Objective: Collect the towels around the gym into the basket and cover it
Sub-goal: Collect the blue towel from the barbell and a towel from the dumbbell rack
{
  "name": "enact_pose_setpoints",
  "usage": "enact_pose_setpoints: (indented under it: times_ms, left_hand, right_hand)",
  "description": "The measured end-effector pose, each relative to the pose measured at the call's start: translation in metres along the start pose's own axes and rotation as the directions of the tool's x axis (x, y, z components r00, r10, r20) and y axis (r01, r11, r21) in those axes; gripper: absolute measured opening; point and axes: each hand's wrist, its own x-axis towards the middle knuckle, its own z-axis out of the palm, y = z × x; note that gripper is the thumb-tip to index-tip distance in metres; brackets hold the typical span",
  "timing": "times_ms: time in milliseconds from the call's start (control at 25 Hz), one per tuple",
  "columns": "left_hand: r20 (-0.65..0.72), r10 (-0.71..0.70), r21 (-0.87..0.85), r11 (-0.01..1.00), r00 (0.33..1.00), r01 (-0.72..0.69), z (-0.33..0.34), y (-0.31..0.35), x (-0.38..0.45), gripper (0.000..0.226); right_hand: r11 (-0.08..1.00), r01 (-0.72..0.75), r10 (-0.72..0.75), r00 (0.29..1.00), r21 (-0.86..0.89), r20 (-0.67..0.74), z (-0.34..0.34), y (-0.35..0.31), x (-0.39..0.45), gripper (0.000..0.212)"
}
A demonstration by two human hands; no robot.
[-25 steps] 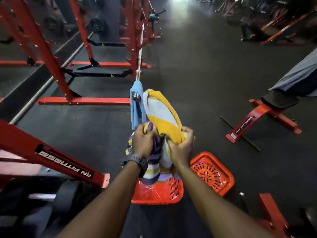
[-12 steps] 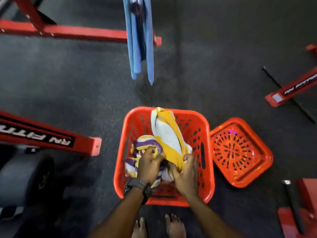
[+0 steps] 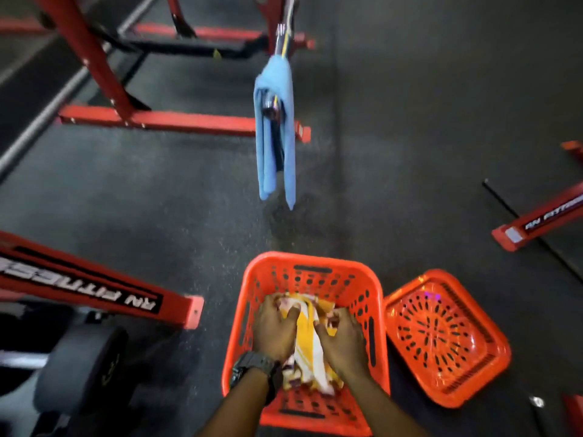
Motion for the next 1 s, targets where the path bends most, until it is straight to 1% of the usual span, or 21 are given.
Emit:
enact_pose_setpoints:
  times_ms: [80,160,240,280,360,400,480,600,680,760,920,1000]
  left_hand:
    - [-0.012,0.043,-0.043,0.998,0.999,-0.043,-0.022,0.052,0.000,0.037]
    - [-0.063,0.131,-0.064,0.989,0.989,-0.135,-0.054,0.126,-0.011,0.033]
    - [-0.119,0.192,-0.071,0.977,0.974,-0.201,-0.090,0.204,-0.025,0.027]
    - [-0.148,0.201,-0.052,0.976,0.968,-0.210,-0.107,0.241,-0.029,0.029]
    - [-0.190,0.239,-0.033,0.968,0.952,-0.250,-0.139,0.310,-0.030,0.041]
    - [-0.202,0.266,-0.030,0.960,0.942,-0.278,-0.151,0.338,-0.026,0.046]
    - [-0.210,0.327,-0.007,0.942,0.922,-0.336,-0.163,0.374,-0.010,0.051]
    - [-0.173,0.365,0.020,0.930,0.915,-0.368,-0.166,0.385,0.027,0.053]
    - [-0.136,0.350,0.019,0.936,0.927,-0.351,-0.167,0.378,0.070,0.054]
    - [-0.107,0.327,0.006,0.944,0.939,-0.328,-0.168,0.365,0.119,0.053]
    - [-0.051,0.257,-0.002,0.966,0.965,-0.257,-0.158,0.335,0.275,0.064]
    - [-0.014,0.238,-0.051,0.970,0.971,-0.238,-0.145,0.325,0.344,0.070]
  right_hand:
    - [0.999,0.025,-0.025,0.999,0.019,-0.036,-0.031,-0.041,0.009,0.020]
    - [0.992,0.102,-0.096,0.992,0.079,-0.079,-0.074,-0.099,0.015,0.017]
    - [0.979,0.142,-0.130,0.988,0.146,-0.085,-0.126,-0.159,0.015,0.017]
    - [0.976,0.141,-0.126,0.987,0.168,-0.096,-0.149,-0.187,0.019,0.017]
    - [0.964,0.159,-0.133,0.982,0.213,-0.132,-0.187,-0.241,0.032,0.021]
    - [0.958,0.171,-0.140,0.980,0.230,-0.143,-0.199,-0.265,0.043,0.024]
    - [0.951,0.200,-0.167,0.974,0.234,-0.153,-0.212,-0.300,0.064,0.022]
    - [0.951,0.218,-0.189,0.971,0.219,-0.144,-0.206,-0.326,0.096,0.021]
    - [0.956,0.201,-0.174,0.975,0.213,-0.141,-0.188,-0.339,0.127,0.023]
    - [0.958,0.157,-0.127,0.983,0.241,-0.135,-0.165,-0.345,0.161,0.027]
    - [0.947,0.018,0.027,0.990,0.319,-0.135,-0.083,-0.358,0.269,0.041]
    - [0.926,-0.027,0.085,0.987,0.376,-0.138,-0.044,-0.369,0.324,0.048]
